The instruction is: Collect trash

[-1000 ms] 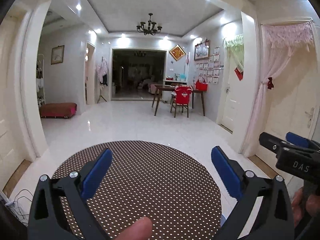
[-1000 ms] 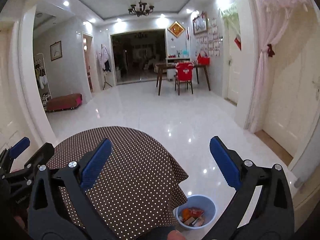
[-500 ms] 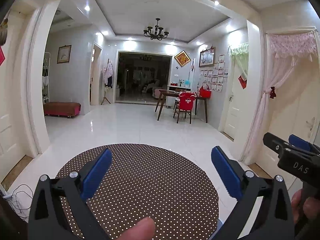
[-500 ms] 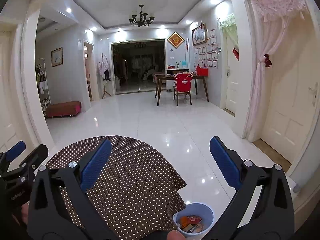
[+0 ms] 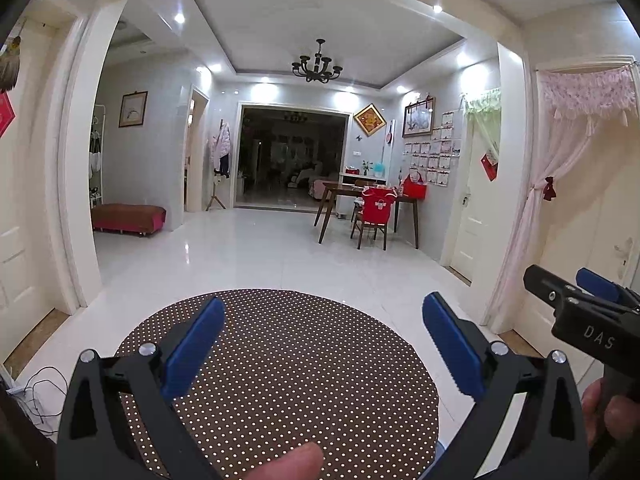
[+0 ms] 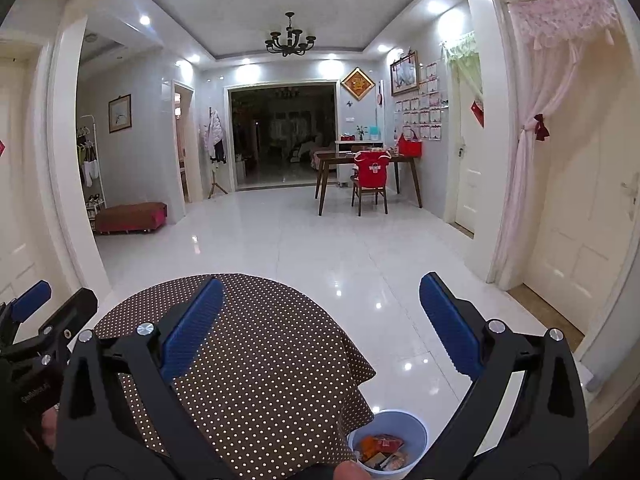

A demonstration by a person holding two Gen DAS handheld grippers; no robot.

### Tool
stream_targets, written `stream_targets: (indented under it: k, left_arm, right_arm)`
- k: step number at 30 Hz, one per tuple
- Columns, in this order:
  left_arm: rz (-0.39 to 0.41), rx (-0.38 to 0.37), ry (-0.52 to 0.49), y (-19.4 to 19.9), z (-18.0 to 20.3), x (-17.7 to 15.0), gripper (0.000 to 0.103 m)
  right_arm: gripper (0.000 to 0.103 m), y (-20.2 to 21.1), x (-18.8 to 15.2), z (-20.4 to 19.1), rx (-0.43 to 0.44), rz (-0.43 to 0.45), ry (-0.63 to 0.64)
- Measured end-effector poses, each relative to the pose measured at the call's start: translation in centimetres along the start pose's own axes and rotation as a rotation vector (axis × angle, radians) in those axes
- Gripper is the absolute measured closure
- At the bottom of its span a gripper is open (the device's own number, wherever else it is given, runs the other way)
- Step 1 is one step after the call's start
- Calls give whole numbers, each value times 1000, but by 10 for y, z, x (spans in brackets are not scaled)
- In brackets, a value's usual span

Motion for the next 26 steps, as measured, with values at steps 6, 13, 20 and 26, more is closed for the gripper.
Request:
stream_targets:
  k: [6,13,20,26]
  left_arm:
    - [0,1,-3,-1,1,0,5]
    - [7,0,5,1,1,0,5]
    - [12,-4,-9,1,-1,-4,5]
    - [9,11,-15,-1,-2,-4,5]
  right_arm:
    - [6,-1,0,0,1,-2,0]
    - [6,-3,-1,-3,9,-9,-1]
    - [6,-7,-3,-3,18,-19,-3]
    - [6,-8,-3,-4,25,-22,-3]
Point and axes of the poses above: each gripper's, at about its wrist camera, not at the fingertips, and y roughly against the way its jaws point, z to its right, x to its top, the point moved 5 cm from there along -y, roughly the way its jaws point, and after that the axes turned 15 degrees about y, right-handed, at the moved point
